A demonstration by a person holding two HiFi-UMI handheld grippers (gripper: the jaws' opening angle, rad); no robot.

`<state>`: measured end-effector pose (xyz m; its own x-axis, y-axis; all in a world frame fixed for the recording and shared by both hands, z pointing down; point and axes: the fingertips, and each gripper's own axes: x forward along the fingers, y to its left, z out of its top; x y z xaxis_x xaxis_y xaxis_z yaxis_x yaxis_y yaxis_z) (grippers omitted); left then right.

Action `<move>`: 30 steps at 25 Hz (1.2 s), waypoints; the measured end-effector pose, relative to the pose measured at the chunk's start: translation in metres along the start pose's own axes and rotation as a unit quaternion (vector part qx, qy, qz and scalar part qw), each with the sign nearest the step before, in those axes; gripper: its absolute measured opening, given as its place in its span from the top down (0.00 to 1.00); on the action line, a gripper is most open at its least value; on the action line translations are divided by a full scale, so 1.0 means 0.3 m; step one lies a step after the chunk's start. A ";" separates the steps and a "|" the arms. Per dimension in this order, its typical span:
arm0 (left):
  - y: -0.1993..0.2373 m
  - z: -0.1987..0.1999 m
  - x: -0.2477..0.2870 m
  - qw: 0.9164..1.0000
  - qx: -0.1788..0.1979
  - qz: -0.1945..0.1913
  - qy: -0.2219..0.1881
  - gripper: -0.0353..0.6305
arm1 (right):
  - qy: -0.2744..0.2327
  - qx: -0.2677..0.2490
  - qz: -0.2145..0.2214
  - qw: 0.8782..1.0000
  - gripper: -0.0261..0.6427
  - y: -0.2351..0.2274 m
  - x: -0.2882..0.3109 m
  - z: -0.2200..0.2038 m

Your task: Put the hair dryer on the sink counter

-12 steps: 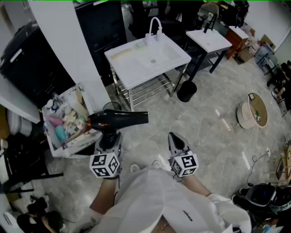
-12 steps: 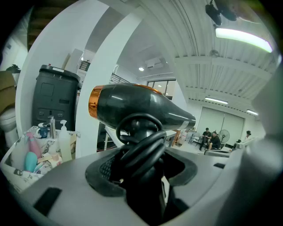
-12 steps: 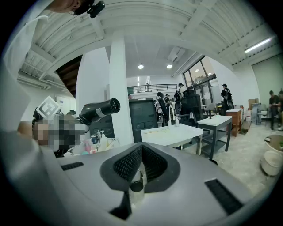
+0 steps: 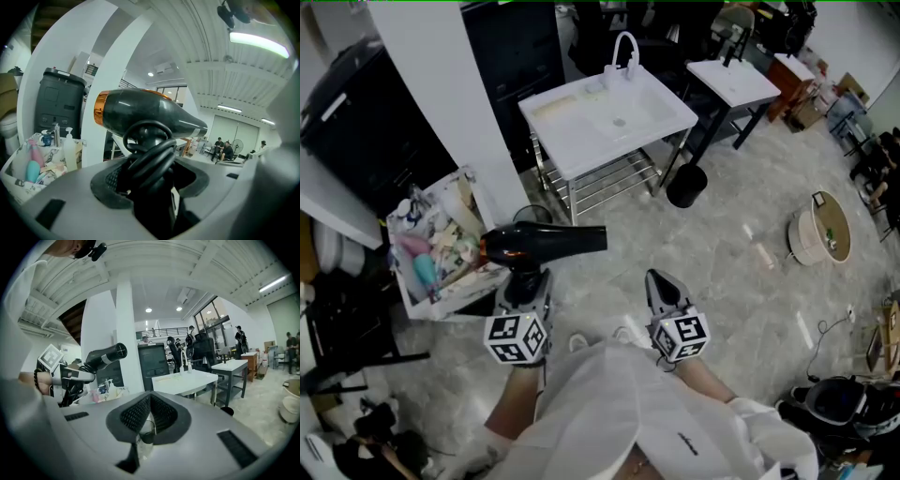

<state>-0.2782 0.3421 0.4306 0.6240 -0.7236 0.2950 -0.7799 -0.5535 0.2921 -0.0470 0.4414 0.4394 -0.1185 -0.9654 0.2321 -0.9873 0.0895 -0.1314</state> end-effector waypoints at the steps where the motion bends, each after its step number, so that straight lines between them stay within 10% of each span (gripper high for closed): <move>1: 0.006 0.001 -0.001 1.000 -0.001 -0.001 0.000 0.57 | 0.000 -0.001 -0.001 1.000 0.94 0.006 0.003 0.001; 30: 0.136 -0.034 0.017 0.999 -0.012 -0.033 0.026 0.57 | 0.018 -0.012 -0.004 1.000 0.94 0.165 0.105 -0.019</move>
<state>-0.3062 0.3199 0.4533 0.6759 -0.6637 0.3204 -0.7362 -0.5888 0.3335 -0.1002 0.4167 0.4456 -0.1135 -0.9569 0.2672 -0.9904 0.0878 -0.1063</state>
